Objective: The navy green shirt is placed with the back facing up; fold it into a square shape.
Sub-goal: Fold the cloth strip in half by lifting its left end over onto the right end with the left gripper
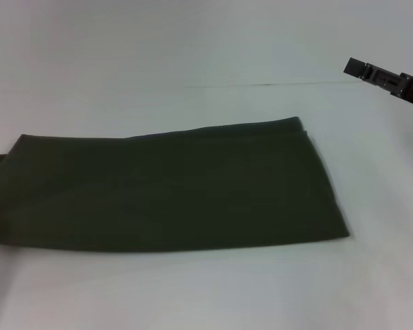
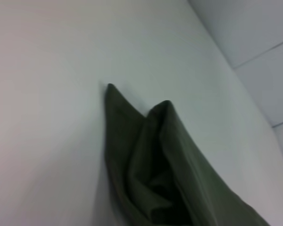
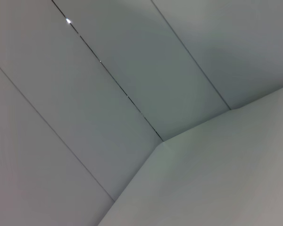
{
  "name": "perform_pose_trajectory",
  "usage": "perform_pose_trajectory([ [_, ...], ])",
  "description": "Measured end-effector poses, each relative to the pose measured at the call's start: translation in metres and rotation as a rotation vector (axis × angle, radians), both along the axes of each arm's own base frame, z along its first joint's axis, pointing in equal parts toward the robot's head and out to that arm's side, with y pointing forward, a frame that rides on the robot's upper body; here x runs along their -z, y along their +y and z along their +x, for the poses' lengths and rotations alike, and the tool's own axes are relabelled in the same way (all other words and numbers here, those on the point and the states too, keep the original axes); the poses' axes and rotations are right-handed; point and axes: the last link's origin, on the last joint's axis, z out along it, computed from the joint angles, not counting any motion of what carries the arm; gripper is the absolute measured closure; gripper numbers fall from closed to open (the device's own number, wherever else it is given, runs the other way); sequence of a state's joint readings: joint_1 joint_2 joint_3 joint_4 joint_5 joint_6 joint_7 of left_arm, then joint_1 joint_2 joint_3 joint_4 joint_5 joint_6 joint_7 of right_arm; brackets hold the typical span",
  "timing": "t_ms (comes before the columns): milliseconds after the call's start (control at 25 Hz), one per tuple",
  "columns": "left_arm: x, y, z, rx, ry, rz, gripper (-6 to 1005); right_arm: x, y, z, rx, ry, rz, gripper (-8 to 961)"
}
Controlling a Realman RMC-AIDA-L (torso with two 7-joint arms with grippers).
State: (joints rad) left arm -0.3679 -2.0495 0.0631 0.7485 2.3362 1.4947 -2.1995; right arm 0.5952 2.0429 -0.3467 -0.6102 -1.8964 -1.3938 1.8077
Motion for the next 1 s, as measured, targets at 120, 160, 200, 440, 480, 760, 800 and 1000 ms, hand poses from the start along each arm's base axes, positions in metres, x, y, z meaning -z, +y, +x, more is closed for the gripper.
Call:
perform_pose_trajectory([
  [120, -0.007, -0.002, -0.007, -0.026, 0.033, 0.008, 988, 0.0, 0.001, -0.001, -0.002, -0.001, 0.001, 23],
  [160, -0.01, -0.003, -0.01, -0.037, 0.047, 0.013, 987, 0.0, 0.001, -0.001, -0.002, -0.001, 0.001, 23],
  [200, -0.012, -0.003, -0.012, -0.046, 0.058, 0.017, 987, 0.0, 0.001, -0.001, -0.003, -0.002, 0.002, 23],
  [440, -0.02, -0.006, -0.019, -0.073, 0.089, 0.032, 987, -0.002, 0.001, 0.0, 0.001, -0.002, 0.008, 23],
  [480, -0.021, -0.006, -0.019, -0.073, 0.089, 0.032, 987, -0.002, 0.001, 0.001, 0.002, -0.002, 0.009, 23],
  [760, -0.02, 0.005, 0.007, 0.044, -0.007, 0.025, 987, -0.003, -0.002, 0.005, 0.01, -0.005, 0.011, 22],
  [800, -0.019, 0.009, 0.018, 0.097, -0.042, 0.026, 987, -0.003, -0.003, 0.006, 0.013, -0.006, 0.012, 22],
  [1000, -0.007, 0.039, 0.088, 0.416, -0.218, -0.009, 987, -0.003, -0.01, 0.013, 0.017, -0.006, 0.022, 22],
])
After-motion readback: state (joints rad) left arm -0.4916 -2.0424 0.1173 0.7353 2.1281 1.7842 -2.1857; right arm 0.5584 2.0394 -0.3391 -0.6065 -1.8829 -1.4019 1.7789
